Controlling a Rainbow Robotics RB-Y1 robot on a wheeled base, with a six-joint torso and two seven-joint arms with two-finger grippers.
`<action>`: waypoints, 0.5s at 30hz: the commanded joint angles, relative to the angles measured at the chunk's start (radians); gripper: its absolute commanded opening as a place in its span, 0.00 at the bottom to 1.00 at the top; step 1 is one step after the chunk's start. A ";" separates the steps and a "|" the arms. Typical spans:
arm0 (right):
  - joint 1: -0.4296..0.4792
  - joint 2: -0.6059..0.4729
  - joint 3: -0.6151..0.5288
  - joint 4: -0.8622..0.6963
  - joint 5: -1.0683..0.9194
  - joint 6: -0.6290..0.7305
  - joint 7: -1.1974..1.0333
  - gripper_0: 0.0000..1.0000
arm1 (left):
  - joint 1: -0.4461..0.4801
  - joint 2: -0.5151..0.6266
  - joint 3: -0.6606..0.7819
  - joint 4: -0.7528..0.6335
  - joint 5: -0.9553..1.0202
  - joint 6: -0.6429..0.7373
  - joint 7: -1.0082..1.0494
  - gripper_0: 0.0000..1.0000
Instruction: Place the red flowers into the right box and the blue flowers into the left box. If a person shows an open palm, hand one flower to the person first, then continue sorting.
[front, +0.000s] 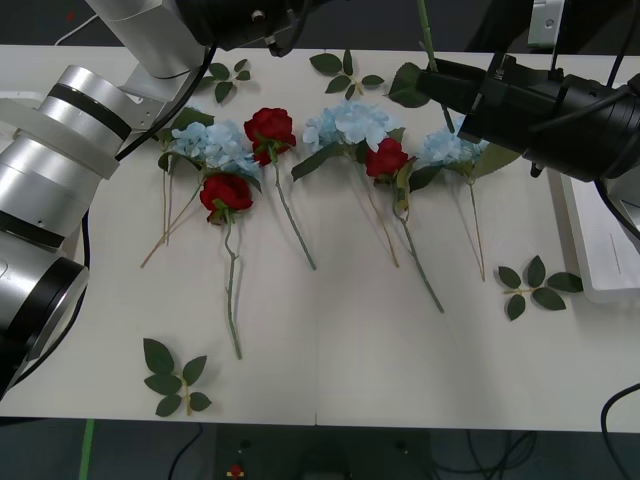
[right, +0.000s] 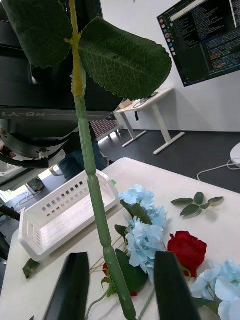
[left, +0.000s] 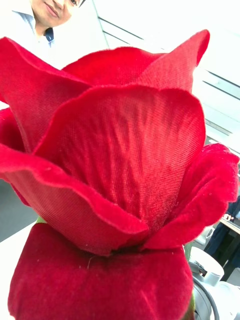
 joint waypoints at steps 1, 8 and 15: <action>-0.037 0.017 -0.002 -0.012 -0.018 -0.004 0.013 0.00 | 0.003 -0.015 -0.005 -0.039 0.016 -0.010 -0.043 0.00; -0.035 0.015 -0.002 -0.012 -0.018 -0.004 0.013 0.00 | 0.003 -0.015 -0.005 -0.039 0.016 -0.010 -0.043 0.00; -0.035 0.015 -0.002 -0.012 -0.018 0.004 0.013 0.00 | 0.003 -0.015 -0.005 -0.039 0.016 -0.010 -0.043 1.00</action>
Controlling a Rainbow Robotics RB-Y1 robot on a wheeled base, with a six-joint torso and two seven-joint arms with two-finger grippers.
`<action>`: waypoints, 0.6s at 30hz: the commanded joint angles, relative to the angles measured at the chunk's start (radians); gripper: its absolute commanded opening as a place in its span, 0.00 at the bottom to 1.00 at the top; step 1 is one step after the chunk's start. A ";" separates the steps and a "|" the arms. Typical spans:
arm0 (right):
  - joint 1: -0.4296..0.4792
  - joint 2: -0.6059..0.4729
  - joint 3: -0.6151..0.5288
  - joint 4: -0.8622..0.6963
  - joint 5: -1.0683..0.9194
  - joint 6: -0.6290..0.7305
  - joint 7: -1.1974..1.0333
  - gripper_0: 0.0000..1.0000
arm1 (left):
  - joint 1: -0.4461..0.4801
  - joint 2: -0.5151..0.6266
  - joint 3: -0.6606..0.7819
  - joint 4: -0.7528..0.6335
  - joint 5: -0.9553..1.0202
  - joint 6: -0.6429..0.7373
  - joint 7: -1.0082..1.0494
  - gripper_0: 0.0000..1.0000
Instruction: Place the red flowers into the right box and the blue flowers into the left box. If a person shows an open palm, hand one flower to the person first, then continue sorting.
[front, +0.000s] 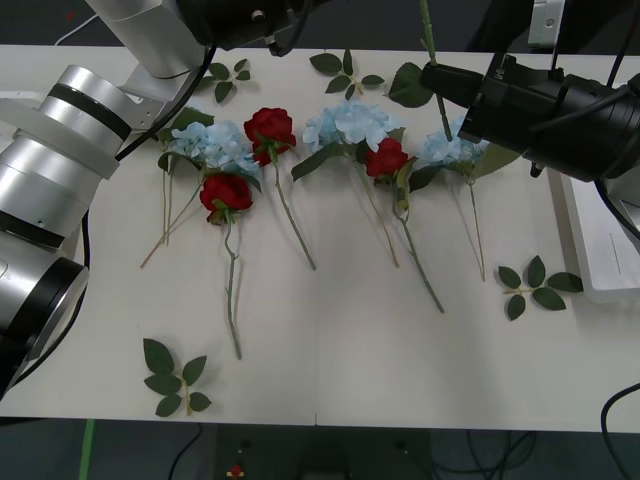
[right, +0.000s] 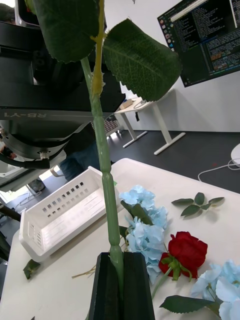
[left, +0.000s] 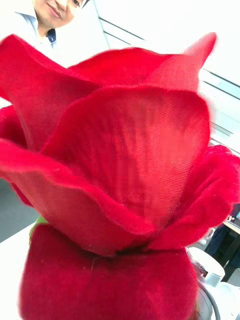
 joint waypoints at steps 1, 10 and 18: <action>-0.035 0.015 -0.002 -0.012 -0.014 0.004 0.013 0.00 | 0.003 -0.015 -0.005 -0.039 0.016 -0.007 -0.043 1.00; -0.034 -0.019 -0.002 -0.013 -0.044 0.017 0.013 0.00 | 0.003 -0.015 -0.005 -0.039 0.016 -0.007 -0.043 1.00; -0.012 -0.132 -0.002 -0.012 -0.061 0.042 0.013 0.00 | 0.003 -0.015 -0.005 -0.039 0.016 -0.007 -0.043 1.00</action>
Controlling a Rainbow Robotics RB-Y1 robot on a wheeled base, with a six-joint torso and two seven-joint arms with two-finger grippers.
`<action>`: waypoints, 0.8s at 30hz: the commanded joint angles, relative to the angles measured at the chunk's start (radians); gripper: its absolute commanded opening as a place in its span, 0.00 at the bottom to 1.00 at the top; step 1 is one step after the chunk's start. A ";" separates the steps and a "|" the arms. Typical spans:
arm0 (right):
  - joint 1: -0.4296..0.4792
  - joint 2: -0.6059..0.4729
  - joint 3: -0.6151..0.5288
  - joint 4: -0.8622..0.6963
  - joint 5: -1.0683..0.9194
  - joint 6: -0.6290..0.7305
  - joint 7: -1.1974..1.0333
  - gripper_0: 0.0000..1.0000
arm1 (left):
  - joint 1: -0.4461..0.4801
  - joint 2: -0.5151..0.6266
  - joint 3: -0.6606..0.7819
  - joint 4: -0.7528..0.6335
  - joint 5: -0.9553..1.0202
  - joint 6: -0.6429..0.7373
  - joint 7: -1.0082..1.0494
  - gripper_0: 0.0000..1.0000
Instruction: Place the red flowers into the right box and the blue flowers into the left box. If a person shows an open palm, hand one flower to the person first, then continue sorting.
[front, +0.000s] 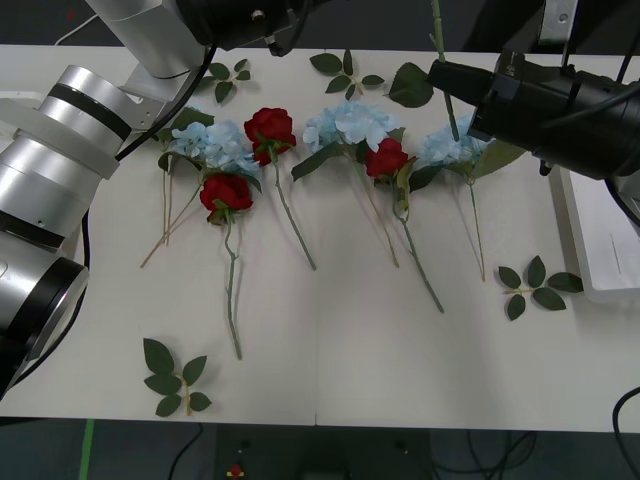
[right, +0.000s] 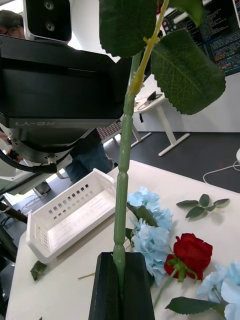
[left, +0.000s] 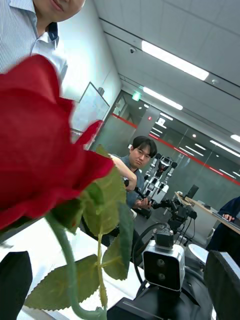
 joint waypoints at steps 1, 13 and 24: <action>-0.008 -0.126 -0.002 -0.013 -0.019 0.023 0.013 0.00 | 0.003 -0.015 -0.005 -0.039 0.016 -0.007 -0.043 1.00; 0.060 -0.359 -0.002 -0.014 0.035 0.044 0.013 0.00 | 0.027 0.040 -0.034 -0.002 0.007 0.002 -0.043 1.00; 0.115 -0.484 -0.002 -0.014 0.154 0.035 -0.126 0.00 | -0.042 0.171 -0.032 -0.004 -0.182 0.030 -0.043 1.00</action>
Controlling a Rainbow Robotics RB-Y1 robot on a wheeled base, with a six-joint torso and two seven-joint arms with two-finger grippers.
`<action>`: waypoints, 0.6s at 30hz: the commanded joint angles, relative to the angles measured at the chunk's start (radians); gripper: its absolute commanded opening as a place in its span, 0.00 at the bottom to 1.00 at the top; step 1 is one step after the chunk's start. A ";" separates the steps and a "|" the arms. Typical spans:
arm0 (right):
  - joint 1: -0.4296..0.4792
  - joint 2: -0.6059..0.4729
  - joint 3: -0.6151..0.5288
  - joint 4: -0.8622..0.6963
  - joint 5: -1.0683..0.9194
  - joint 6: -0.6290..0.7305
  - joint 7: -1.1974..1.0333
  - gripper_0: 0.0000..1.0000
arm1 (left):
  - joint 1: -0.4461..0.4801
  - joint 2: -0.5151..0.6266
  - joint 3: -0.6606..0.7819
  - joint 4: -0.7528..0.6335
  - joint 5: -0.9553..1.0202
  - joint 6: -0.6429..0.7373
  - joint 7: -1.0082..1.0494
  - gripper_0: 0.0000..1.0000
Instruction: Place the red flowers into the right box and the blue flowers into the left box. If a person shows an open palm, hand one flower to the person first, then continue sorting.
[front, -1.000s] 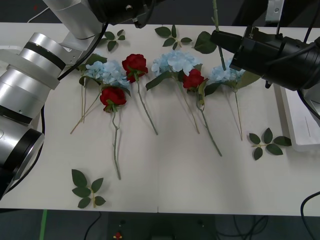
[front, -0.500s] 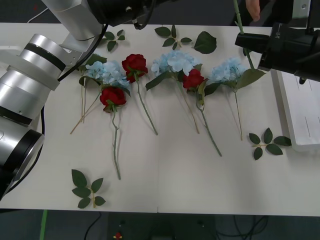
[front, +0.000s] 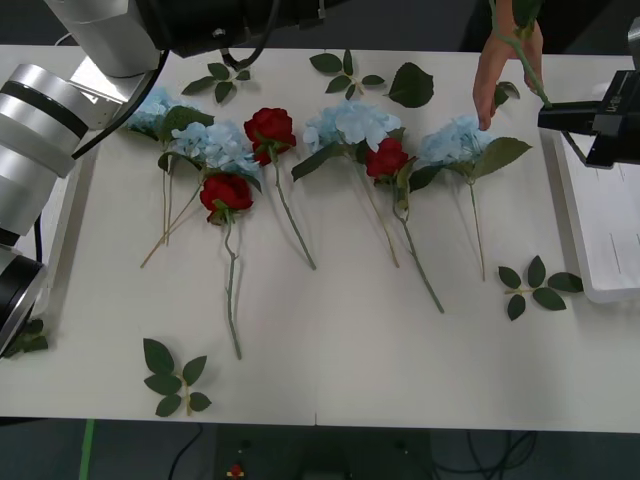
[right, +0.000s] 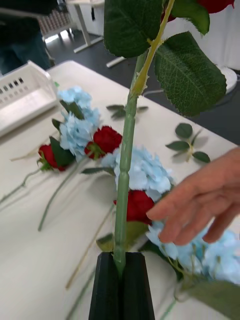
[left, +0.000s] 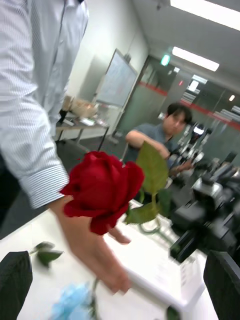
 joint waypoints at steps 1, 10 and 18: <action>0.019 -0.062 -0.004 -0.014 0.044 -0.007 -0.145 0.00 | -0.064 0.060 -0.011 -0.010 -0.040 0.026 -0.043 1.00; 0.024 -0.036 -0.008 -0.024 -0.046 -0.115 -0.137 0.00 | -0.064 0.060 -0.011 -0.010 -0.033 0.026 -0.043 1.00; 0.022 0.065 -0.065 -0.042 -0.080 -0.228 0.022 0.00 | -0.064 0.060 -0.011 -0.010 -0.033 0.026 -0.043 1.00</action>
